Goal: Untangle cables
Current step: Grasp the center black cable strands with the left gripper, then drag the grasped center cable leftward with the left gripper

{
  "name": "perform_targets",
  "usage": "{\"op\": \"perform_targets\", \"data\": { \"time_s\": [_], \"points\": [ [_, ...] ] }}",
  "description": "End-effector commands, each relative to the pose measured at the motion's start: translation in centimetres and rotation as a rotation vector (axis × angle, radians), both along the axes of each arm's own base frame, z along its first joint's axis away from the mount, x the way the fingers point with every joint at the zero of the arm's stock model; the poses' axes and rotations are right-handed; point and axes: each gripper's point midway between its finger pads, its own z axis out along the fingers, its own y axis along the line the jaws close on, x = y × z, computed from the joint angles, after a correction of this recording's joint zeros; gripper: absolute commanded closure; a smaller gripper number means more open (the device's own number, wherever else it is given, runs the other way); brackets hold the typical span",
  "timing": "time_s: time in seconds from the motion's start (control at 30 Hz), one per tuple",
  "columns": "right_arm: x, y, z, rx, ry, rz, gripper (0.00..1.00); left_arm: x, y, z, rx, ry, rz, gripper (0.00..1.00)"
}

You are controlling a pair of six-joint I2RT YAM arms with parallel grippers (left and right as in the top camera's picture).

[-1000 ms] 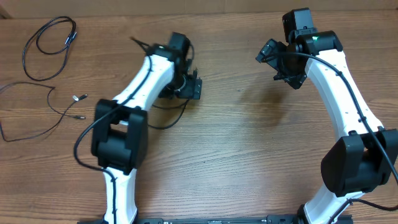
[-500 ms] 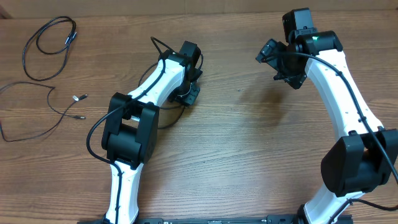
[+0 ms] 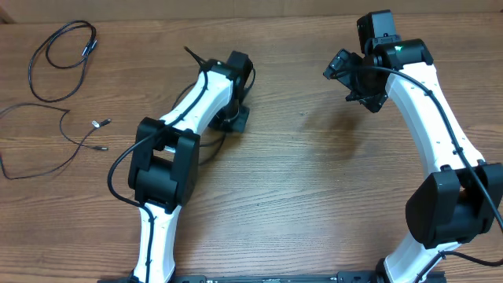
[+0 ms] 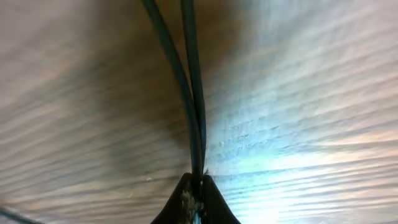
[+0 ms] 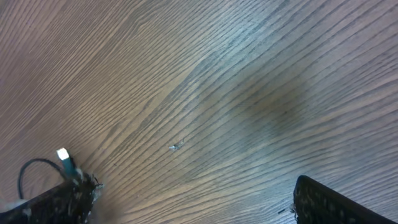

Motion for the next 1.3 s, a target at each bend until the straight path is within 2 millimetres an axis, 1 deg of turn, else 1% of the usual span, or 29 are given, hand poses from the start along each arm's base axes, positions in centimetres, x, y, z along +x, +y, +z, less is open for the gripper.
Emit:
{"op": "perform_targets", "data": {
  "time_s": [0.0,0.03,0.1,0.2,0.23,0.33,0.4,0.43,0.47,0.6,0.7,0.8,0.87,1.0,1.13,1.2,1.27],
  "points": [
    [0.2,-0.4,0.4,-0.013,-0.016,-0.005,0.0,3.9,-0.5,9.1,-0.14,-0.218,0.191,0.95],
    [0.2,-0.4,0.4,-0.013,-0.016,-0.005,0.0,4.3,-0.7,11.5,-0.188,-0.262,0.208,0.96],
    [0.2,-0.4,0.4,-0.013,-0.016,-0.005,0.0,4.9,-0.2,16.0,-0.264,-0.348,0.254,0.96],
    [0.2,-0.4,0.4,-0.013,-0.016,-0.005,0.0,4.7,1.7,21.4,-0.345,-0.449,0.329,0.96],
    [0.2,-0.4,0.4,-0.013,-0.016,-0.005,0.0,4.2,3.4,24.5,-0.385,-0.506,0.369,0.95],
    [0.2,-0.4,0.4,-0.013,-0.016,-0.005,0.0,2.8,6.3,28.5,-0.453,-0.569,0.445,0.96],
    [0.2,-0.4,0.4,-0.013,-0.016,-0.005,0.0,1.6,8.5,31.0,-0.502,-0.611,0.51,0.95],
    [0.2,-0.4,0.4,-0.013,-0.016,-0.005,0.0,0.4,10.7,33.0,-0.535,-0.648,0.583,0.96],
    [0.2,-0.4,0.4,-0.013,-0.016,-0.005,0.0,-0.4,11.8,33.9,-0.551,-0.662,0.63,0.96],
    [0.2,-0.4,0.4,-0.013,-0.016,-0.005,0.0,-3.9,15.8,36.4,-0.58,-0.705,0.802,0.96],
    [0.2,-0.4,0.4,-0.013,-0.016,-0.005,0.0,-6.8,17.9,37.9,-0.554,-0.754,0.865,0.96],
    [0.2,-0.4,0.4,-0.013,-0.016,-0.005,0.0,-9.2,18.5,39.2,-0.59,-0.779,0.97,0.96],
    [0.2,-0.4,0.4,-0.013,-0.016,-0.005,0.0,-10.6,18.1,40.0,-0.642,-0.78,1.057,0.96],
    [0.2,-0.4,0.4,-0.013,-0.016,-0.005,0.0,-12.5,17.6,41.5,-0.699,-0.808,1.114,0.96],
    [0.2,-0.4,0.4,-0.013,-0.016,-0.005,0.0,-14.9,17.1,41.3,-0.735,-0.765,1.229,0.96],
    [0.2,-0.4,0.4,-0.013,-0.016,-0.005,0.0,-16.1,17.9,41.0,-0.692,-0.784,1.29,0.96],
    [0.2,-0.4,0.4,-0.013,-0.016,-0.005,0.0,-17.3,19.7,41.0,-0.607,-0.855,1.361,0.96]
  ]
}}
